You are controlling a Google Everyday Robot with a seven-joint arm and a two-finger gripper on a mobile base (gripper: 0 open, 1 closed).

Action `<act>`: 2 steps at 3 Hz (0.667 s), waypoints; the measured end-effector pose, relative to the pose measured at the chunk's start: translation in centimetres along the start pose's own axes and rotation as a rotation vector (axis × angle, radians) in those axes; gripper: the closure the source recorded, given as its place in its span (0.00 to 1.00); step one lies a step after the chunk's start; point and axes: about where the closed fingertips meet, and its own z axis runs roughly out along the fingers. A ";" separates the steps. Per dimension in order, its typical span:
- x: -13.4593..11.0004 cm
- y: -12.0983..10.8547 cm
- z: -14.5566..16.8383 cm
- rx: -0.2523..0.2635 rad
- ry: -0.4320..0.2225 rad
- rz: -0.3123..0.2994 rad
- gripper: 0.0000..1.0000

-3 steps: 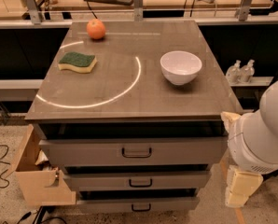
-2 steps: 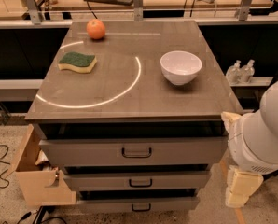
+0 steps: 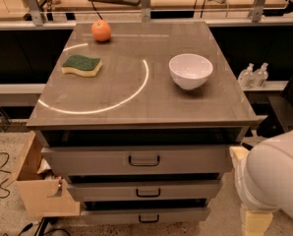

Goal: Open middle drawer

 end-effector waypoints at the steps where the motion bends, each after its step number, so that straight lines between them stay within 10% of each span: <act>1: 0.4 2.4 4.1 -0.012 0.027 -0.051 0.00; 2: -0.5 4.0 8.6 -0.019 0.001 -0.079 0.00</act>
Offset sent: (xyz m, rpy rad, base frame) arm -0.0072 0.0091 -0.1626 0.0215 0.0245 0.1234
